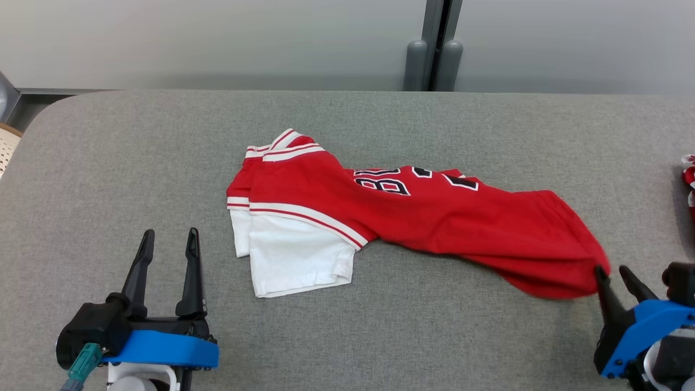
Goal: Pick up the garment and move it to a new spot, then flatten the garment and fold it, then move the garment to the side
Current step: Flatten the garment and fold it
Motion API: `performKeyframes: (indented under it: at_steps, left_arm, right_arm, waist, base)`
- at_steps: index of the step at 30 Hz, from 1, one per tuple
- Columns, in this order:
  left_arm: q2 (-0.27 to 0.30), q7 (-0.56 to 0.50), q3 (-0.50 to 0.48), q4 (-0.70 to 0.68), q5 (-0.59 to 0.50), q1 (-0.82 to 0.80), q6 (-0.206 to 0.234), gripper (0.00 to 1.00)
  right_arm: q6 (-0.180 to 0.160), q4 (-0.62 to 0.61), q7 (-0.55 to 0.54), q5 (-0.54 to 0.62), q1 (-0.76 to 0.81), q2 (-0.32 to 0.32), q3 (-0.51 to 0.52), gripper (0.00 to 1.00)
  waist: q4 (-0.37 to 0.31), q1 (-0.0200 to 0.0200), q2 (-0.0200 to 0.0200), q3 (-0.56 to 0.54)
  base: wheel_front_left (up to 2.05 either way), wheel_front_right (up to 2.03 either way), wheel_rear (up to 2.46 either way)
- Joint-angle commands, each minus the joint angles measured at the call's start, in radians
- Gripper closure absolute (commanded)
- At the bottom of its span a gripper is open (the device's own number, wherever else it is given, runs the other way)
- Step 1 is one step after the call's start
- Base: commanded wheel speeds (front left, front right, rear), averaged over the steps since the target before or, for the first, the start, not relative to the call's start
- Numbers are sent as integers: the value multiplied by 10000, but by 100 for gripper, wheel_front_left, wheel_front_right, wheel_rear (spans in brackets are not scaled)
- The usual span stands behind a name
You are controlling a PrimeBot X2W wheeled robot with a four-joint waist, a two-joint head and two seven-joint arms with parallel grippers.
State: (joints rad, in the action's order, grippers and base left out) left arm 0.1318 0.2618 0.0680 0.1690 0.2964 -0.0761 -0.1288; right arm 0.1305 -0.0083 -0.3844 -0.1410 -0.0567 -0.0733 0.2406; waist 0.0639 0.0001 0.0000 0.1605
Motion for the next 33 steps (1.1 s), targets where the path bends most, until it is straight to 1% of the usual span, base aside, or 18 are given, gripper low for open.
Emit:
performKeyframes:
  at_steps: [1,7,12,17,20,25,33]
  left_arm:
    - [23,43,-3,2,-46,5,-22,0]
    - [71,43,30,82,0,143,-22,0]
    - [132,43,41,117,23,261,-22,0]
    - [83,43,51,205,38,367,-22,0]
    - [46,43,32,313,67,434,-22,0]
    - [22,43,-32,559,88,582,-22,0]
    - [76,43,16,737,102,565,-22,0]
  right_arm:
    - [5,156,114,180,276,35,15,0]
    - [5,824,1029,307,511,168,435,0]
    - [5,626,2332,305,550,218,478,0]
    - [5,459,3704,31,492,233,88,0]
    - [5,447,4212,-46,451,232,-289,0]
    - [5,468,4328,-101,713,228,-787,0]
    - [5,473,4258,-160,732,230,-958,0]
  waist:
    - [-16,-1,0,-58]
    - [-106,-1,0,-276]
    - [-183,-1,0,-422]
    - [-272,-1,0,-525]
    - [-330,-1,0,-607]
    - [-400,-1,0,-843]
    - [-502,-1,0,-841]
  base:
    - [0,0,0]
    - [0,0,0]
    - [0,0,0]
    - [0,0,0]
    - [0,0,0]
    - [0,0,0]
    - [0,0,0]
